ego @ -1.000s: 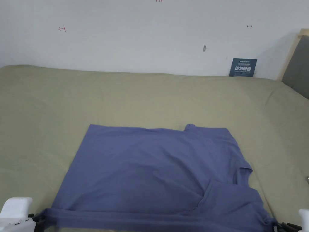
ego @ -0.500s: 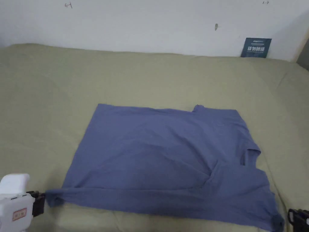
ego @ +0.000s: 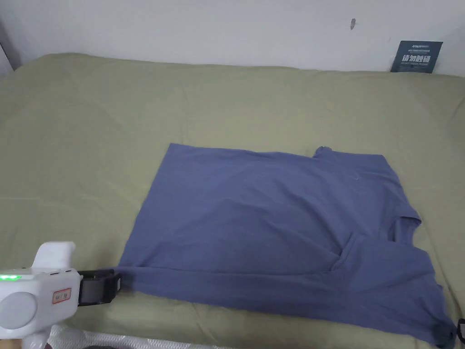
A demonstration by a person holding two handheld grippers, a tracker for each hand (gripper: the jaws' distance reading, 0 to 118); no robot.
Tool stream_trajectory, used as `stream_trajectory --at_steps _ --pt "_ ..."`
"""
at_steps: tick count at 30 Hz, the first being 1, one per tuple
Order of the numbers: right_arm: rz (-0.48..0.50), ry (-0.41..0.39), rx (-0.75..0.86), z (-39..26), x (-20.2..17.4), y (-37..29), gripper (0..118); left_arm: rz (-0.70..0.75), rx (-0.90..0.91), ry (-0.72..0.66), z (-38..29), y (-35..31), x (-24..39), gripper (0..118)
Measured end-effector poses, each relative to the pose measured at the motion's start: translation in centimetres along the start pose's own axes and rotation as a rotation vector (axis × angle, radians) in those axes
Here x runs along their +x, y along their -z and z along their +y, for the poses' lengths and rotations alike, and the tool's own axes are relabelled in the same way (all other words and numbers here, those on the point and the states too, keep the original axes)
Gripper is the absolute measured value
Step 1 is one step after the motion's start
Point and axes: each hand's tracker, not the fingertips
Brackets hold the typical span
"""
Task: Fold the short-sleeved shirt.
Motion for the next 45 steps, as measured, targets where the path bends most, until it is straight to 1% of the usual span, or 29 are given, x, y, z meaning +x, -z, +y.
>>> stream_trajectory --at_steps 3,4,5,6,7,8,9,12,14,15,17,18,19,20,21,22,23,24,25,26,28,31,33,35,36,37,40,45 --pt "-0.004 -0.003 -0.011 0.1 -0.1 0.1 0 -0.013 -0.006 0.005 0.8 1.0 0.0 113" --pt "-0.001 0.0 -0.014 0.1 0.0 0.2 0 -0.025 -0.015 0.013 0.9 1.3 0.0 104" --pt "-0.001 0.002 -0.015 0.2 -0.2 0.2 0 -0.028 -0.027 0.024 1.0 1.6 0.2 79" --pt "-0.001 0.002 -0.017 0.3 -0.2 0.3 0 -0.03 -0.03 0.036 1.0 1.4 0.6 38" --pt "0.001 0.001 -0.019 0.4 -0.2 0.4 0 -0.043 -0.047 0.05 1.0 1.0 1.0 2" --pt "0.003 -0.001 -0.02 0.6 -0.3 0.4 0 -0.099 -0.094 0.036 1.0 1.3 0.9 1" --pt "0.01 -0.007 -0.023 0.7 -0.4 0.4 0 -0.096 -0.074 0.021 0.8 1.8 0.9 1" --pt "0.014 -0.023 -0.015 1.1 -0.7 0.5 0 -0.066 -0.062 0.042 0.4 1.8 1.3 1" --pt "0.025 -0.019 -0.009 1.4 -0.7 0.6 1 -0.072 -0.061 0.016 0.4 2.1 0.9 2" --pt "0.021 -0.019 -0.006 1.6 -0.8 0.7 11 -0.074 -0.062 0.015 0.5 1.4 1.2 2" --pt "0.009 -0.017 -0.013 1.8 0.2 1.7 98 -0.069 -0.06 0.024 0.1 1.6 1.2 2" --pt "0.018 -0.017 -0.027 1.8 0.6 2.3 118 -0.066 -0.062 0.029 0.0 1.7 1.2 2" --pt "0.017 -0.015 0.034 2.2 0.9 2.1 109 -0.063 -0.061 0.033 0.2 1.1 1.6 2" --pt "0.019 -0.028 -0.045 1.9 0.9 2.3 102 -0.061 -0.061 0.035 0.1 1.2 1.6 2" --pt "0.013 -0.041 -0.074 0.7 2.2 4.5 100 -0.058 -0.061 0.036 0.0 1.3 1.6 2" --pt "0.023 -0.052 -0.088 0.3 2.7 5.1 96 -0.057 -0.06 0.033 -0.2 1.5 1.5 2" --pt "0.022 -0.062 -0.105 -0.1 3.0 5.5 84 -0.056 -0.06 0.028 0.2 1.1 1.7 2" --pt "0.019 -0.075 -0.109 -0.4 3.5 5.9 61 -0.051 -0.057 0.023 0.1 1.2 1.7 2" --pt "0.013 -0.088 -0.118 0.2 0.6 4.1 16 -0.052 -0.058 0.019 0.0 1.2 1.6 2" --pt "0.012 -0.093 -0.126 0.3 0.3 3.9 3 -0.052 -0.058 0.017 -0.2 1.3 1.6 2" --pt "0.043 -0.064 -0.14 0.5 0.6 3.5 3 -0.046 -0.055 0.015 0.3 1.0 1.8 2" --pt "0.025 -0.048 -0.067 2.0 1.3 3.0 3 -0.05 -0.048 0.032 1.3 0.3 1.9 1" --pt "0.054 -0.036 -0.029 4.8 -1.8 0.4 3 -0.061 -0.034 0.019 2.4 0.0 1.8 1" --pt "0.042 -0.053 0.001 7.4 -3.5 -0.2 3 -0.068 -0.016 0.019 4.4 -0.1 1.8 1" --pt "0.047 -0.063 0.015 8.9 -3.1 0.2 3 -0.068 -0.011 0.024 5.4 -0.1 1.8 1" --pt "0.044 -0.074 0.026 10.3 -1.5 1.3 3 -0.066 0.0 0.025 6.4 0.0 1.9 1" --pt "0.037 -0.086 0.033 14.0 -1.5 3.0 3 -0.07 0.01 0.023 10.1 0.8 2.2 1" --pt "0.027 -0.087 0.002 17.9 -1.0 8.3 3 -0.058 0.009 0.039 14.9 3.7 3.2 1"
